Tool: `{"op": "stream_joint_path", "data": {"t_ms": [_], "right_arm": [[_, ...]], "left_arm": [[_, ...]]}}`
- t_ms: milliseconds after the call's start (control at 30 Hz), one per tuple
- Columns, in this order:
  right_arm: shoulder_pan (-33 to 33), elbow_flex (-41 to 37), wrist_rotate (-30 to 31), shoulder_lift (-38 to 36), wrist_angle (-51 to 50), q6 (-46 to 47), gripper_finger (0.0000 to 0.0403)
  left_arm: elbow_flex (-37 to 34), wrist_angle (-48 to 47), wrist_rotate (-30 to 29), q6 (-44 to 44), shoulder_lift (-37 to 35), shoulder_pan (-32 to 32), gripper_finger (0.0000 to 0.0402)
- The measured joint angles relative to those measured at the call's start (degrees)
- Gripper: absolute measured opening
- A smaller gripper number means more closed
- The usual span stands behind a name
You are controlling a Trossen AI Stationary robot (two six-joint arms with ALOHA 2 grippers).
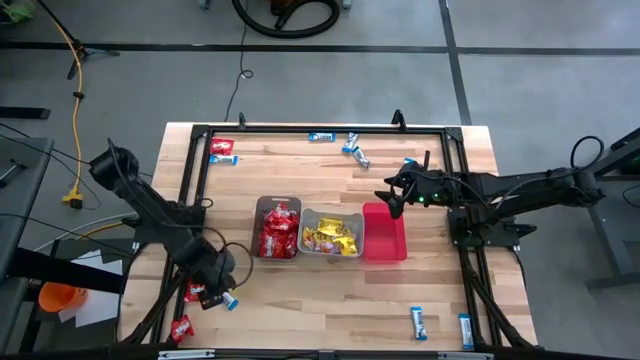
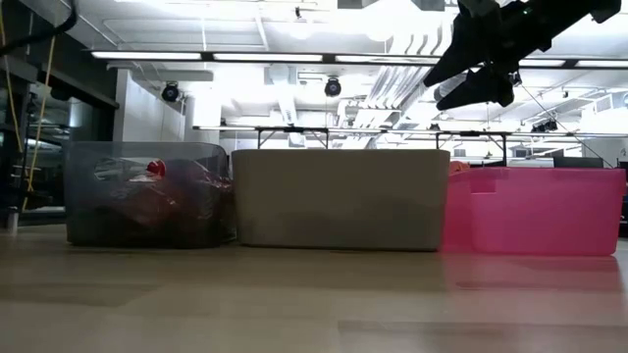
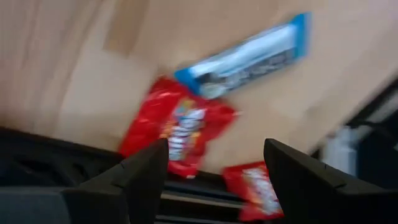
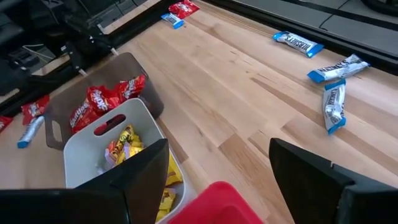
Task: Sort candy
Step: Put the red candy into the black bin
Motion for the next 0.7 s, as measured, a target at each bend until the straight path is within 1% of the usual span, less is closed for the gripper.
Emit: {"op": "stream_joint_path", "data": {"t_ms": [200, 400, 567, 633, 700], "right_arm": [[0.0, 0.0, 0.0, 0.0, -0.05, 0.0, 0.0273], [0.0, 0.0, 0.04, 0.01, -0.05, 0.0, 0.0273], [0.0, 0.0, 0.78, 0.02, -0.06, 0.2, 0.0273], [0.0, 0.0, 0.87, 0.02, -0.06, 0.2, 0.0273], [0.0, 0.0, 0.87, 0.02, -0.06, 0.2, 0.0273]], "left_arm": [[-3.22, -0.1, -0.01, 2.25, 3.41, -2.57, 0.0252], [-4.03, 3.94, -0.19, 9.53, 7.33, -3.73, 0.0252], [-3.84, 4.68, 0.29, 11.16, 11.93, -4.32, 0.0252], [-3.72, 4.38, 0.8, 10.96, 13.26, -4.26, 0.0244], [-3.75, 4.18, 0.83, 11.49, 13.55, -4.23, 0.022]]}}
